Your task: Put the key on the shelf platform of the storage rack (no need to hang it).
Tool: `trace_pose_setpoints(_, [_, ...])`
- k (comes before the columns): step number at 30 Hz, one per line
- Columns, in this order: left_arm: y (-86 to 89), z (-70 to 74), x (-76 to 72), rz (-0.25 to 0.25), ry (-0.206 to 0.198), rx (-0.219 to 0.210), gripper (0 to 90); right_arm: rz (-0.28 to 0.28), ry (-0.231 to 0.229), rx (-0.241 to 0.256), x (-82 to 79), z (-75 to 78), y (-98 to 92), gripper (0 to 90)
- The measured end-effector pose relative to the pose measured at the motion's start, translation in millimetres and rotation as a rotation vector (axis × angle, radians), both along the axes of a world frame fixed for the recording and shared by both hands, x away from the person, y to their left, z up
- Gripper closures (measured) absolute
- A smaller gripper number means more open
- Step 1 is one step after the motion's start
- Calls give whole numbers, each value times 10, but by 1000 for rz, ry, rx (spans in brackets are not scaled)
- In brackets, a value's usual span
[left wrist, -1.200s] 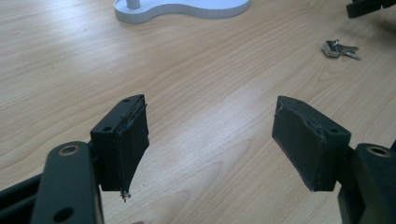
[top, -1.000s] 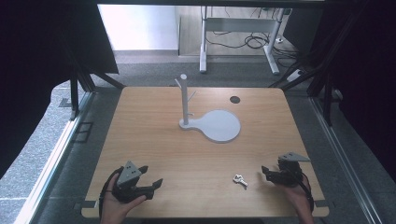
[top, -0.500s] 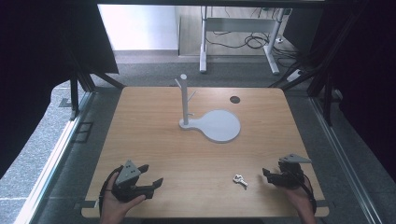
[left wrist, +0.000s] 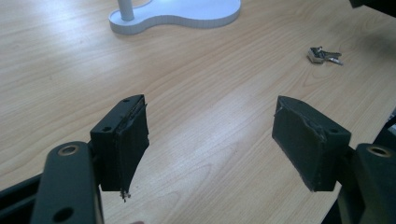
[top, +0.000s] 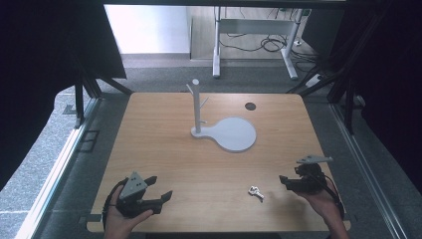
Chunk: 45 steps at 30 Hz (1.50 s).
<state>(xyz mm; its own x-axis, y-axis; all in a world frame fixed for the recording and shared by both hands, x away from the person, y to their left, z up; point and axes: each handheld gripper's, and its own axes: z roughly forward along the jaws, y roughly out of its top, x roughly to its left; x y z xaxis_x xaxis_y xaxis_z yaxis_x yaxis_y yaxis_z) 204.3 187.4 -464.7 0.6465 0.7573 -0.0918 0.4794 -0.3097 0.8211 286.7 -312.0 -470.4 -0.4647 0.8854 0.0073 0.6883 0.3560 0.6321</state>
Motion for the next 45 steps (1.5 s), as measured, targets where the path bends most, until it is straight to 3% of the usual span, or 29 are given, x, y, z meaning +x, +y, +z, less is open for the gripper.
trace_pose_setpoints(11, [-56,-55,31,0,19,14,272,97,45,-44,44,202,152,327])
trace_pose_setpoints(12, [-62,-36,23,-4,15,15,272,127,60,-62,52,241,224,333])
trace_pose_setpoints(21, [-26,-5,-8,-3,3,0,272,202,113,-114,54,352,508,351])
trace_pose_setpoints(31, [-19,-21,-4,-4,12,1,272,265,209,-160,121,163,782,393])
trace_pose_setpoints(45, [-5,-11,-37,2,8,0,272,307,261,-174,87,-3,949,446])
